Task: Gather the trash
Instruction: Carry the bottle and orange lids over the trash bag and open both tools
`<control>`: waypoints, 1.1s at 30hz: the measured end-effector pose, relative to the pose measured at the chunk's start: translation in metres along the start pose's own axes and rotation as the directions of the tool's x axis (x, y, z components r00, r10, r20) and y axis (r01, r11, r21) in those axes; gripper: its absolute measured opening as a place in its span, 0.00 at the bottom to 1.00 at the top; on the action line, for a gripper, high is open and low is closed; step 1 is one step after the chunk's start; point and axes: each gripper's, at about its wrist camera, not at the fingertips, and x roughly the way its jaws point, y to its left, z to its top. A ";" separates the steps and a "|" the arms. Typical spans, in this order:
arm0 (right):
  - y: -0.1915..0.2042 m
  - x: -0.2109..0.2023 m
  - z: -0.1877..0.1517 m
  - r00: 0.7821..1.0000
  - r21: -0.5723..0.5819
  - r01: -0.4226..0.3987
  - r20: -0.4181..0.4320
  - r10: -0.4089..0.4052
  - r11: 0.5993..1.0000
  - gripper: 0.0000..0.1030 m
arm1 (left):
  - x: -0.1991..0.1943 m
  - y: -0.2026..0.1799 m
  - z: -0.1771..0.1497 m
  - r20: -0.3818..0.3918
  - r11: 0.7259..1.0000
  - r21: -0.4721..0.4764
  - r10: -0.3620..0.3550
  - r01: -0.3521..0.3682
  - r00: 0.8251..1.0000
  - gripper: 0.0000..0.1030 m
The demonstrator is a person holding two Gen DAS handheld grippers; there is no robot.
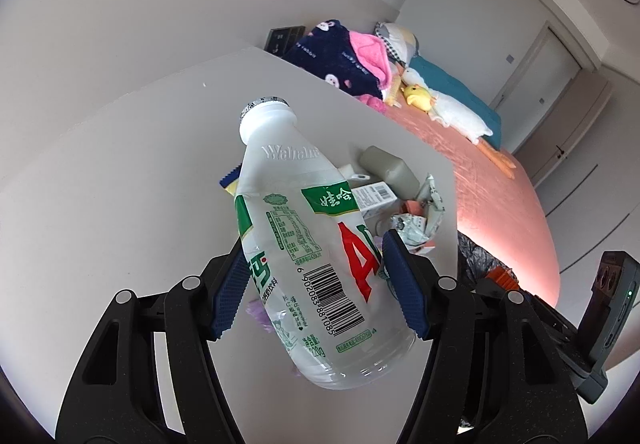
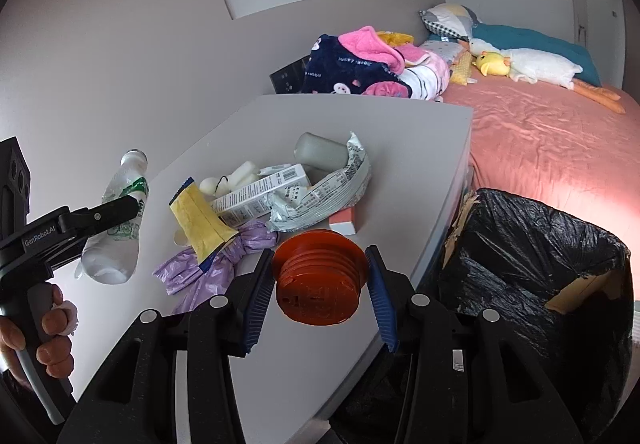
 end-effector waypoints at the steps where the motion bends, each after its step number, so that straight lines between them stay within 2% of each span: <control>1: -0.002 -0.004 -0.001 1.000 0.003 0.004 0.005 -0.004 1.000 0.46 | 0.001 -0.004 -0.001 -0.001 1.000 0.006 -0.009 0.009 1.000 0.61; 10: -0.023 -0.026 -0.002 0.998 0.032 0.041 0.035 -0.043 0.999 0.46 | 0.007 -0.042 -0.005 -0.024 0.993 0.069 -0.091 0.093 0.996 0.61; 19: -0.041 -0.045 -0.002 0.995 0.058 0.074 0.067 -0.078 0.996 0.46 | 0.013 -0.075 -0.012 -0.053 0.980 0.128 -0.145 0.151 0.988 0.61; 27: -0.065 -0.066 -0.002 0.987 0.102 0.116 0.100 -0.127 0.988 0.46 | 0.024 -0.111 -0.016 -0.095 0.959 0.180 -0.205 0.219 0.974 0.61; 33: -0.085 -0.080 -0.005 0.979 0.138 0.155 0.110 -0.170 0.978 0.46 | 0.038 -0.137 -0.022 -0.139 0.937 0.211 -0.254 0.280 0.957 0.61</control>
